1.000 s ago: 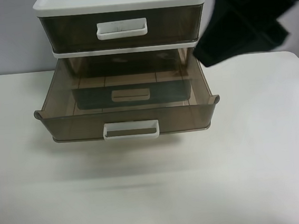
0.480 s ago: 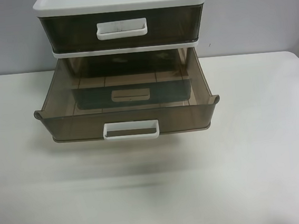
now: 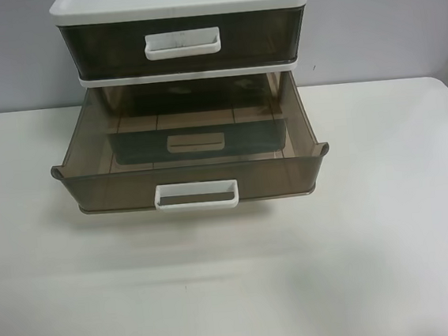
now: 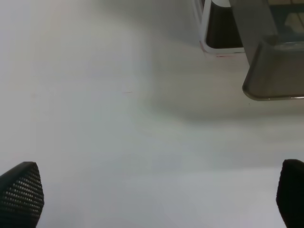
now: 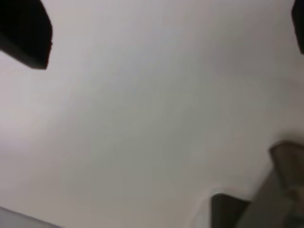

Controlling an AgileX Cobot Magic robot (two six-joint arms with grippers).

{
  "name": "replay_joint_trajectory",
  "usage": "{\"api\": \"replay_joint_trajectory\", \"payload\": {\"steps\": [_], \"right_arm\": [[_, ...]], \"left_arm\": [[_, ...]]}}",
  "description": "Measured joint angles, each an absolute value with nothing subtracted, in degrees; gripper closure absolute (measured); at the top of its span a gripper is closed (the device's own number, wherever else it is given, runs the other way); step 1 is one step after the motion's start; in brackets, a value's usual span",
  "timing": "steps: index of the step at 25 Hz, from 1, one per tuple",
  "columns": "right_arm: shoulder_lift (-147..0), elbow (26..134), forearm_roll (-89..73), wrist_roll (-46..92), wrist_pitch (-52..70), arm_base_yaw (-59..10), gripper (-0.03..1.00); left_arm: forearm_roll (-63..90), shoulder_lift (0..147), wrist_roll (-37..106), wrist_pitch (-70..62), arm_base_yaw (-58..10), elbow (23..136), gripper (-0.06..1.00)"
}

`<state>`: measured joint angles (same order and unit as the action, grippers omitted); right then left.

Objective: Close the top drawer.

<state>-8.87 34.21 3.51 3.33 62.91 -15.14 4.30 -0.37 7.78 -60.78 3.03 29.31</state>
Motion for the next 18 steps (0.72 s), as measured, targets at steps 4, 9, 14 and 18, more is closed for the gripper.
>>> {"api": "replay_joint_trajectory", "payload": {"steps": [4,9,14,18], "right_arm": [[-2.1,29.4,-0.5,3.9,61.8,-9.1,-0.03],[0.1,29.0,-0.3,3.9,61.5,-5.7,-0.03],[0.1,29.0,-0.3,3.8,61.5,-5.6,-0.03],[0.1,29.0,-0.3,3.8,61.5,-5.6,-0.03]], "left_arm": [[4.3,-0.4,7.8,-60.8,3.0,29.3,-0.05],[4.3,-0.4,7.8,-60.8,3.0,29.3,-0.05],[4.3,-0.4,7.8,-60.8,3.0,29.3,-0.05],[4.3,-0.4,7.8,-60.8,3.0,29.3,-0.05]]}}
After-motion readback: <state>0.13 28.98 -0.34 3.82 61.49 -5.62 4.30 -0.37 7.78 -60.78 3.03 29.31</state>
